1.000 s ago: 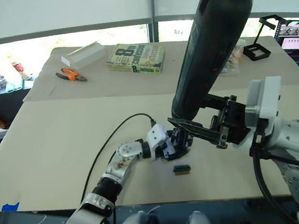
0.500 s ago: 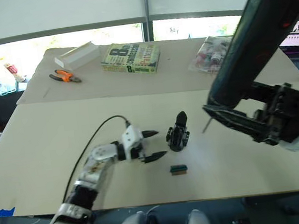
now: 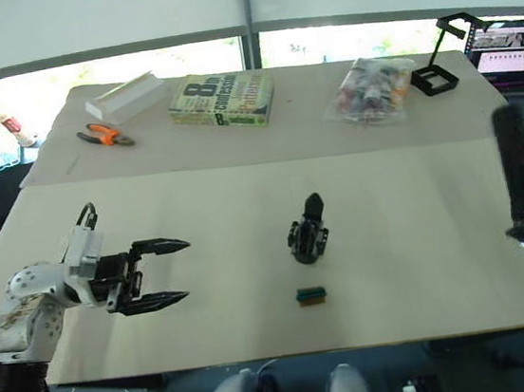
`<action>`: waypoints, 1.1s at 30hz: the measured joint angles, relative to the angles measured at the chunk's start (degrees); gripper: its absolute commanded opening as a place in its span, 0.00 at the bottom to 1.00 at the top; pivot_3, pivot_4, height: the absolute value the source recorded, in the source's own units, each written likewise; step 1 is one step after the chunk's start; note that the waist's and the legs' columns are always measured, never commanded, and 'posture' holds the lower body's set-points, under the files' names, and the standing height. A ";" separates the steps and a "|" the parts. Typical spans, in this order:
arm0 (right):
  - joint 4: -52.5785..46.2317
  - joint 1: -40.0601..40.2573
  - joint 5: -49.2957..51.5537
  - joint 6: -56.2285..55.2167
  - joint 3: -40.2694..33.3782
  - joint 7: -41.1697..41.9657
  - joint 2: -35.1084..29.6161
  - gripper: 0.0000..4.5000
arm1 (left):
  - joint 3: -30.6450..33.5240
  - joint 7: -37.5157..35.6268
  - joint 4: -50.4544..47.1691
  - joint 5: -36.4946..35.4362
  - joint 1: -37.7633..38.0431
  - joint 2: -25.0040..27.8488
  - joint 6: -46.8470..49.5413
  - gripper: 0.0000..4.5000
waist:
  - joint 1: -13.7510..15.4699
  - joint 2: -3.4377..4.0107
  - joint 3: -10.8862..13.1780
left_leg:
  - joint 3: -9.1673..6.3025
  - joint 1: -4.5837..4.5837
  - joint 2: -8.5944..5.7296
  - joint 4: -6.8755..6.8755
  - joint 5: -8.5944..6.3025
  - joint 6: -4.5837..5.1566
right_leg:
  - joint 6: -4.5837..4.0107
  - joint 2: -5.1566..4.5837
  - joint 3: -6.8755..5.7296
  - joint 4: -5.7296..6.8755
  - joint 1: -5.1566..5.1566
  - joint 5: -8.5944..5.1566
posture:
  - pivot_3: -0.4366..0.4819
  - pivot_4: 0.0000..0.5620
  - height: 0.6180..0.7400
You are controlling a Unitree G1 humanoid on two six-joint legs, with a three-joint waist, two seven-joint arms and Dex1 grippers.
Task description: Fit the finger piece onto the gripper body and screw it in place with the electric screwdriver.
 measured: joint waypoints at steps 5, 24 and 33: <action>6.45 -19.31 -8.49 -1.89 21.70 -0.59 7.55 0.43 | 0.81 2.34 -1.92 -1.07 1.12 0.32 2.83 0.98 | -0.20 0.50 0.29 | 0.15 -0.21 0.00 0.12 0.13 -0.09 | 0.01 0.40 -0.26 0.23 -0.03 0.00 | 0.48 0.27 1.00; 15.75 -26.24 -24.80 -13.15 25.05 10.33 10.26 0.99 | 5.51 11.29 -2.98 3.59 8.71 4.15 3.84 1.00 | 0.19 0.77 0.45 | 0.33 -0.14 -0.03 0.21 0.14 -0.08 | 0.11 0.40 -0.22 0.68 -0.12 -0.04 | 0.48 0.27 1.00; -15.31 -2.47 -21.47 -53.10 -10.78 26.19 34.20 0.99 | 14.07 18.14 5.09 14.37 17.51 7.97 -8.31 1.00 | 0.61 0.40 0.44 | 0.36 0.20 0.02 0.01 -0.08 -0.58 | 0.13 0.44 -0.23 0.66 0.05 -0.05 | 0.48 0.27 1.00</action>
